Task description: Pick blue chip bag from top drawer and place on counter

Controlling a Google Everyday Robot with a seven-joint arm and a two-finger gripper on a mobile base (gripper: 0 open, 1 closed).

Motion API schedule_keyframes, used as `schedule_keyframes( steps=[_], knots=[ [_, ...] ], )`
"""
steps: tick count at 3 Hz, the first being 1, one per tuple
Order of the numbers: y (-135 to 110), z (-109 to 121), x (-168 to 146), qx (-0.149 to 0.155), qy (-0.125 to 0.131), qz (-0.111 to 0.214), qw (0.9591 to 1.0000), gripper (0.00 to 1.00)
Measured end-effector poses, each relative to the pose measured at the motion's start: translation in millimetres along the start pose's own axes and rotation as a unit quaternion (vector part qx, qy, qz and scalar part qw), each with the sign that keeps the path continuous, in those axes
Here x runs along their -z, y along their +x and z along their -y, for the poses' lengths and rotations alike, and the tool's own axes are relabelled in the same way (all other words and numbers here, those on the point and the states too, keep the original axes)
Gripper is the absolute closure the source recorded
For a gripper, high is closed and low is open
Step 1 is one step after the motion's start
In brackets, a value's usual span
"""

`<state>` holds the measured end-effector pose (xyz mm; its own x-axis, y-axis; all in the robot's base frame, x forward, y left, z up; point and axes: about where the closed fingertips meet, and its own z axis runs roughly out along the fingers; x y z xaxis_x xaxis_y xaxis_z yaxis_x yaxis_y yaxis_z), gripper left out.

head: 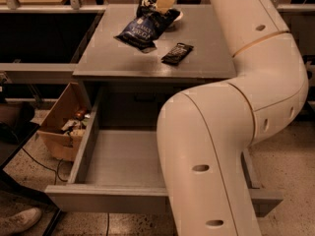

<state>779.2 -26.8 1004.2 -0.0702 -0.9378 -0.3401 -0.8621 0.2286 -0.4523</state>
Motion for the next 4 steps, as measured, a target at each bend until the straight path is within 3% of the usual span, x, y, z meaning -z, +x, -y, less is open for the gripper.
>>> schedule_keyframes(
  steps=[1, 2, 4],
  knots=[
    [18, -5, -61, -0.013, -0.035, 0.047, 0.9982, 1.00],
    [18, -7, -75, -0.015, -0.042, 0.049, 0.9978, 0.83],
    [18, -7, -75, -0.014, -0.042, 0.048, 0.9978, 0.37]
  ],
)
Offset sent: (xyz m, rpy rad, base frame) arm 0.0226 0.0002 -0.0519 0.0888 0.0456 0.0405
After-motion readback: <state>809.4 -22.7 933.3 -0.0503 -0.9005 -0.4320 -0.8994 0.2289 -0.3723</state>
